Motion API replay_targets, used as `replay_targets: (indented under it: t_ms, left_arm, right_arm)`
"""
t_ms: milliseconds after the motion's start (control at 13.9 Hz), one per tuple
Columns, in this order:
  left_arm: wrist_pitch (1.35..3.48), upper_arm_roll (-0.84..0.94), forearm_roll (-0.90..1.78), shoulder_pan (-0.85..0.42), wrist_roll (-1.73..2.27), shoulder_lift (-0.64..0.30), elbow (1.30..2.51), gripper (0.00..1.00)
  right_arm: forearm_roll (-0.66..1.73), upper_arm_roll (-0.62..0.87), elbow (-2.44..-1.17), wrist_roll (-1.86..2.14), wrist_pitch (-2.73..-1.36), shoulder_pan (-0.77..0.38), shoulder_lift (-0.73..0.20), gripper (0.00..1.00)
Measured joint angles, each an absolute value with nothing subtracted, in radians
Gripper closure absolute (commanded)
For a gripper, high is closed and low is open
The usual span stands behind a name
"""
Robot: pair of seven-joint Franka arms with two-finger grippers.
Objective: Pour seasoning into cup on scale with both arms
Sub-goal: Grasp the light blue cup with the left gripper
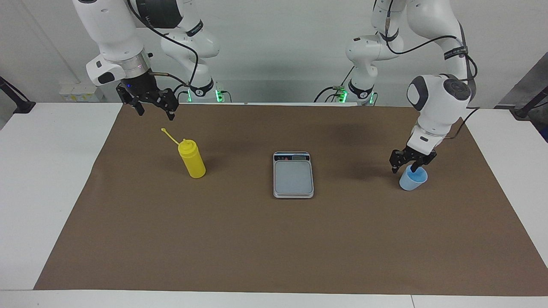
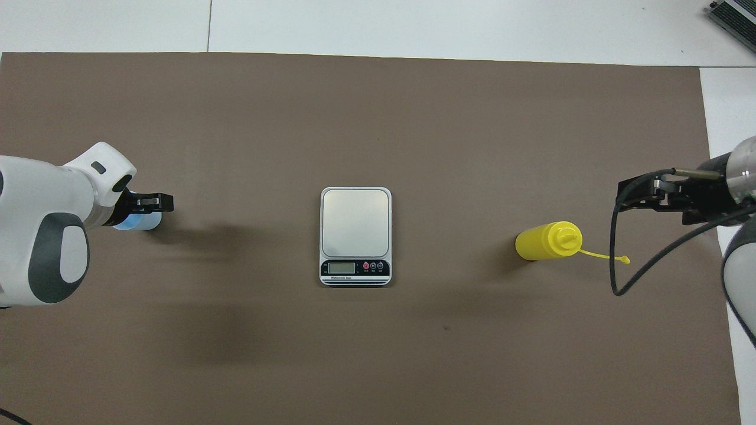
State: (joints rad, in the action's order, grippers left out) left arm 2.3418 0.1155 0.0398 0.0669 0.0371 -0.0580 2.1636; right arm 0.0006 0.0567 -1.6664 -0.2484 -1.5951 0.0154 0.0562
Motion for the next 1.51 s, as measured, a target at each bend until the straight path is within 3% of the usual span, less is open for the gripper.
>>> replay_targets:
  t_ms: [936,1080,1296,1512]
  left_arm:
    - [2.36,0.107,0.04,0.071,0.037,-0.095,2.176,0.46]
    - [2.361,0.105,0.04,0.072,0.037,-0.095,2.185,0.62]
    - [2.361,0.101,0.04,0.076,0.037,-0.095,2.189,0.99]
    - [2.361,0.1,0.039,0.078,0.037,-0.092,2.186,1.0]
  right_arm:
    - [0.001,0.057,-1.666,-0.248,-1.595,0.015,0.056,0.0]
    - [0.001,0.057,-1.666,-0.248,-1.595,0.015,0.056,0.0]
    - [0.001,0.057,-1.666,-0.248,-1.595,0.015,0.056,0.0]
    - [0.001,0.057,-1.666,-0.248,-1.595,0.015,0.056,0.0]
